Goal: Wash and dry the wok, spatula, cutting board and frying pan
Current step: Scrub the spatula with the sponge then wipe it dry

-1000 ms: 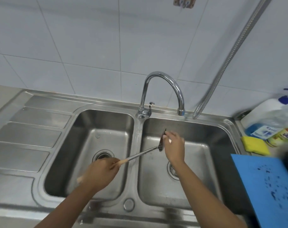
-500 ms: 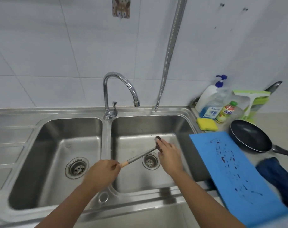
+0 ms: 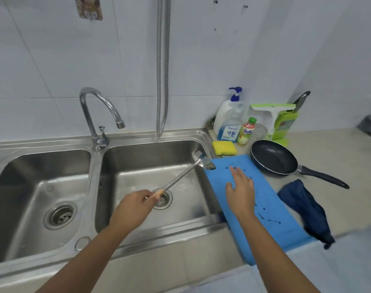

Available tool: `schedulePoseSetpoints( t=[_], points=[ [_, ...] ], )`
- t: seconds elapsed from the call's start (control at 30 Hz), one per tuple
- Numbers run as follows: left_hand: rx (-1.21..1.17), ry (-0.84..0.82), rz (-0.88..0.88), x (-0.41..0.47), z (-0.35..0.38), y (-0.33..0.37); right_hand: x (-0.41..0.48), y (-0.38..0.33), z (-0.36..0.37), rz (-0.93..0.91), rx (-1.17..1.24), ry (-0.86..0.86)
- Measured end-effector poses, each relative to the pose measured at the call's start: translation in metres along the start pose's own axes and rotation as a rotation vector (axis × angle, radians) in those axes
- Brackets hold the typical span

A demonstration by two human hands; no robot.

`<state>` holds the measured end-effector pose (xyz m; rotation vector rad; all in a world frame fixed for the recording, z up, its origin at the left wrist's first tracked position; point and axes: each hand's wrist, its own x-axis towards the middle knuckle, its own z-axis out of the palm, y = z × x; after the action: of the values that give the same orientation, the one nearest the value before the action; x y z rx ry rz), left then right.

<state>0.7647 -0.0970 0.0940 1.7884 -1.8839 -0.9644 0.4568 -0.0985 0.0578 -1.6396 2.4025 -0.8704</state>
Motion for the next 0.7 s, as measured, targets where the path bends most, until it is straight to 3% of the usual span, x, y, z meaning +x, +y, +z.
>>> schedulePoseSetpoints(
  t=[0.17, 0.3, 0.43, 0.57, 0.7],
  points=[
    [-0.036, -0.035, 0.022, 0.004, 0.054, 0.039, 0.024, 0.112, -0.071, 0.393, -0.174, 0.105],
    [-0.046, -0.060, 0.010, 0.006, 0.083, 0.061, 0.033, 0.187, -0.102, 0.670, -0.194, -0.127],
    [-0.063, -0.051, 0.000, 0.004, 0.094, 0.069, 0.025, 0.236, -0.108, 0.622, -0.152, -0.312],
    [-0.031, -0.046, -0.006, -0.001, 0.093, 0.066, 0.016, 0.236, -0.114, 0.583, 0.033, -0.129],
    [-0.007, -0.019, -0.024, -0.006, 0.088, 0.058, 0.004, 0.198, -0.128, 0.668, 0.336, 0.204]
  ],
)
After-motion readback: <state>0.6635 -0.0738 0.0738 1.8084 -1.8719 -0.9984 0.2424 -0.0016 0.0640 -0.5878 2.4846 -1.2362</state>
